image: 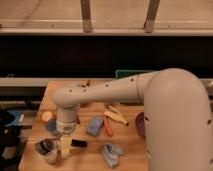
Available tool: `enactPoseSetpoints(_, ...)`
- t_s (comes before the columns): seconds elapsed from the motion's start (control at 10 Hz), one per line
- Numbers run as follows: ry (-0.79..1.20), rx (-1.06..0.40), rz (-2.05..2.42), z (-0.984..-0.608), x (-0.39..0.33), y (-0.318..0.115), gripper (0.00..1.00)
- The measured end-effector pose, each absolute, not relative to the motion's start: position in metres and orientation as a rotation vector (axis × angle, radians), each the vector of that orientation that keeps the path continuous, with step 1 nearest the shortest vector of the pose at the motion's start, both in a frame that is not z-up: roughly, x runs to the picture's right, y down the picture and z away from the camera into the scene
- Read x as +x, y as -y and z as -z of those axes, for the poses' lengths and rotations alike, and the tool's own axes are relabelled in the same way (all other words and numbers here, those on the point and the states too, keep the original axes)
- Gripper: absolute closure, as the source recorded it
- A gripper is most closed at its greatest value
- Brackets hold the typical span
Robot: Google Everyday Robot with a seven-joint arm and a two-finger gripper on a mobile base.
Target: Place brush in paper cup
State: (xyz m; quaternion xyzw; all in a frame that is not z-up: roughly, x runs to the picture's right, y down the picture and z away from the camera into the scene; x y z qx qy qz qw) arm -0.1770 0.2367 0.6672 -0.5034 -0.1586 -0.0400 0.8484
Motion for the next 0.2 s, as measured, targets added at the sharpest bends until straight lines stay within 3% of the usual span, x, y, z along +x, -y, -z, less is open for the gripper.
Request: enactPoseSetpoints(0.2,0.311,-1.024,0.032,-0.6663,-0.1683,-0.2240,0.23)
